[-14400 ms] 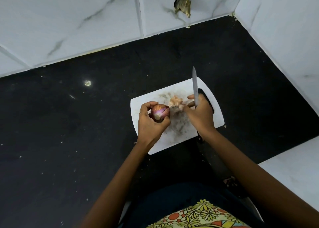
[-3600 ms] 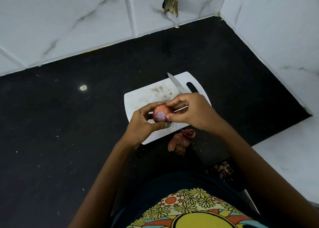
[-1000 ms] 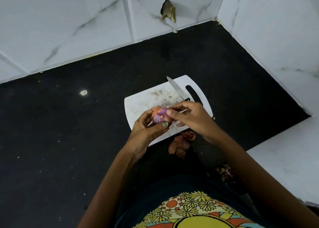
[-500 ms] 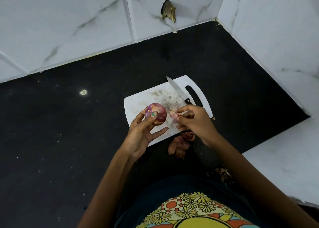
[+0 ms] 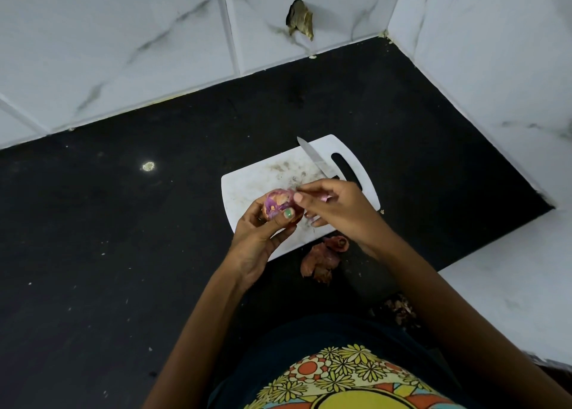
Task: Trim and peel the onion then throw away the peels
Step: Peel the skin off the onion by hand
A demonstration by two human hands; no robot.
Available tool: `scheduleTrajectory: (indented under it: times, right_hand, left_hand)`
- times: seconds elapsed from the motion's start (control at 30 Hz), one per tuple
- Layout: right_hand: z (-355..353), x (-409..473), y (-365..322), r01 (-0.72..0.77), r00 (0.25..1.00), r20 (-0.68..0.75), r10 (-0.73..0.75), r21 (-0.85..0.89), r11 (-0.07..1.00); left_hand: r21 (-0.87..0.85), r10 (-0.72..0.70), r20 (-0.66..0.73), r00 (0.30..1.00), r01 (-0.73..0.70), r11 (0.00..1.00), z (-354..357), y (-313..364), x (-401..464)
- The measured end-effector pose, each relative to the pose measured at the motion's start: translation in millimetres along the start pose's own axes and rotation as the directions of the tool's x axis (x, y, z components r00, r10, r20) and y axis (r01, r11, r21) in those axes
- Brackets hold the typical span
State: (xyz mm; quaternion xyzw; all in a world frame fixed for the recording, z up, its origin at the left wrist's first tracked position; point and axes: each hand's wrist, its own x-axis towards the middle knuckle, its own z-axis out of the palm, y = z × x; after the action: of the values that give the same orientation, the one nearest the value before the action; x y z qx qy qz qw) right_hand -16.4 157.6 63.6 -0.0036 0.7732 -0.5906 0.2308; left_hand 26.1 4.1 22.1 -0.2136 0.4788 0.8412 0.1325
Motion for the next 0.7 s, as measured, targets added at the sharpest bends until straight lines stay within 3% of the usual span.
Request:
scheduleTrajectory:
  times: [0.23,0.43,0.63,0.7]
  right_hand:
    - [3.4,1.6,2.7,-0.055,0.995,-0.070,0.070,0.199,0.978]
    - [6.4,5.1,13.8,-0.129,0.975,-0.110,0.195,0.432,0.892]
    - [1.5,4.7,27.7,-0.066,0.955,-0.257,0.146,0.295,0.953]
    - [-2.1,4.1,33.7,-0.023,0.943,-0.325,0.069,0.143,0.989]
  left_hand:
    - [-0.074,-0.025,0.025,0.999,0.026,0.997,-2.0,0.3,-0.9]
    - [-0.187,-0.067,0.017,0.998,0.069,0.980,0.6,0.4,-2.0]
    - [-0.178,-0.137,0.050,0.989,0.144,0.973,3.3,1.2,-4.7]
    - [-0.166,-0.153,0.042,0.987,0.158,0.974,2.7,2.8,-4.3]
